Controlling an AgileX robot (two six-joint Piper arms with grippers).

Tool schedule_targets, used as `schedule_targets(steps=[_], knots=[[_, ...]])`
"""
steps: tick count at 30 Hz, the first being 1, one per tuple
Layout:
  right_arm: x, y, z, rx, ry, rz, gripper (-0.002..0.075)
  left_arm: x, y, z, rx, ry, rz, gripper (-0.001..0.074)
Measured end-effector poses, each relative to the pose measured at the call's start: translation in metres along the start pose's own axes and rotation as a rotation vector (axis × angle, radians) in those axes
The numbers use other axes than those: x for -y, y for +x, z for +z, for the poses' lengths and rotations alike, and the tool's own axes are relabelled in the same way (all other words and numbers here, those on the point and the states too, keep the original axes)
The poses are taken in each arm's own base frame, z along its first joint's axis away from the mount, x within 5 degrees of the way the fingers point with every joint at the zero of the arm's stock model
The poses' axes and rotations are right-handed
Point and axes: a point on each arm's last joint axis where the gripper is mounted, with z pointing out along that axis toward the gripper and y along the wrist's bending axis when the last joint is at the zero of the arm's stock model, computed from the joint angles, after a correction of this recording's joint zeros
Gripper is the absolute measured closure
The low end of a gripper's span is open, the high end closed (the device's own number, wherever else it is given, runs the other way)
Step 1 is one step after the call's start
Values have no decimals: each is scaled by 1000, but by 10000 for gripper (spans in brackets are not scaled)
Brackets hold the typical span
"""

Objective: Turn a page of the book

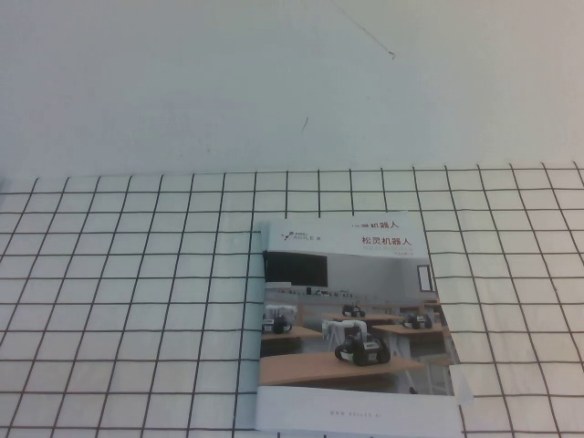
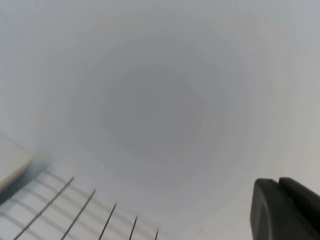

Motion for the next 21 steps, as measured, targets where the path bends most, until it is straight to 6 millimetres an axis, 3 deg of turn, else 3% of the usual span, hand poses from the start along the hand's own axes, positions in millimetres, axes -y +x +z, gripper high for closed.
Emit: schedule_targets(steps=[5,8,16,21], knots=[[-3,-21,1,158,-11,5,728,0,-22,-3,240,16,-112,738],[-10,-45,5,218,-38,-13,728,10,-38,-5,324,64,-106,738],[-39,-134,3,410,-136,-159,728,80,-123,-36,615,296,170,738],[-48,-167,18,304,-125,-164,728,113,-158,-40,563,300,351,738]])
